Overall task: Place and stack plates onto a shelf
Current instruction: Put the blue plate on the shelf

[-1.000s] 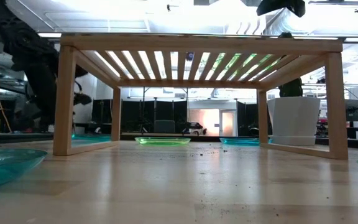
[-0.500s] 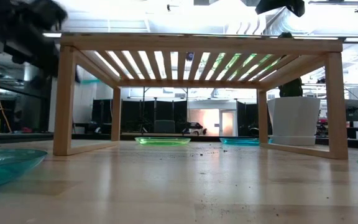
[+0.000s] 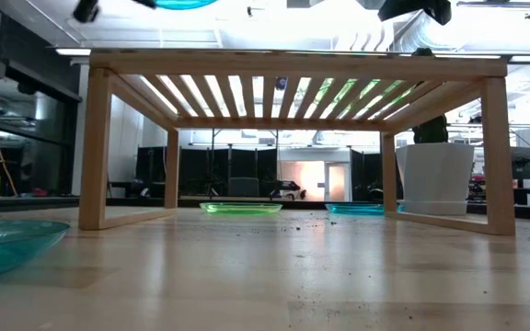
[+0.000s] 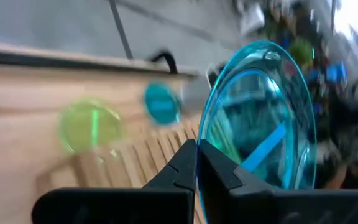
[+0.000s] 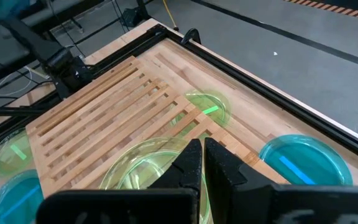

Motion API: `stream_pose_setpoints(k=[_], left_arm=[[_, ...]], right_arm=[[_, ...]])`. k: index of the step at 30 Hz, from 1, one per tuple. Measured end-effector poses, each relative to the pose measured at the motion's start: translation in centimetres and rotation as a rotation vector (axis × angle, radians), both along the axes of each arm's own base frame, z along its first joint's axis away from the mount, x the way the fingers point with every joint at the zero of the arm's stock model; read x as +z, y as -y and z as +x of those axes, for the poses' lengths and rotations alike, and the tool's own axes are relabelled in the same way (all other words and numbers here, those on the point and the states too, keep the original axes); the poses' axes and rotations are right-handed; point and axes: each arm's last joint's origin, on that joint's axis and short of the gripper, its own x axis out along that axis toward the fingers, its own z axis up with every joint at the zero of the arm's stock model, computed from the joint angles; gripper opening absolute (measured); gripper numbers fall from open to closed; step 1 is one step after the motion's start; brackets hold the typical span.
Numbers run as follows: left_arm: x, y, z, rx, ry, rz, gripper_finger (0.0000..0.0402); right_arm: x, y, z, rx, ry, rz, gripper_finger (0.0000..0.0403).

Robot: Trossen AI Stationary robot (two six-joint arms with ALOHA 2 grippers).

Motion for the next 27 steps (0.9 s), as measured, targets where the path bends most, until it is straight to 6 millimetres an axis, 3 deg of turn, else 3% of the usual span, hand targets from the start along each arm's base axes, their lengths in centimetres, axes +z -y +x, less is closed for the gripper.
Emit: stream_pose_setpoints(k=[5,9,27], left_arm=[[-2.0,1.6,5.6,-0.147,-0.158,-0.033,0.0],[-3.6,2.5,7.9,-0.197,-0.252,-0.037,0.0],[-7.0,2.9,10.7,-0.21,-0.472,-0.066,0.0]], right_arm=[[0.0,0.0,0.0,-0.008,0.006,0.013,0.0],[0.0,0.0,0.0,-0.011,0.007,0.018,0.0],[-0.2,-0.1,-0.1,0.004,-0.016,0.025,0.0]])
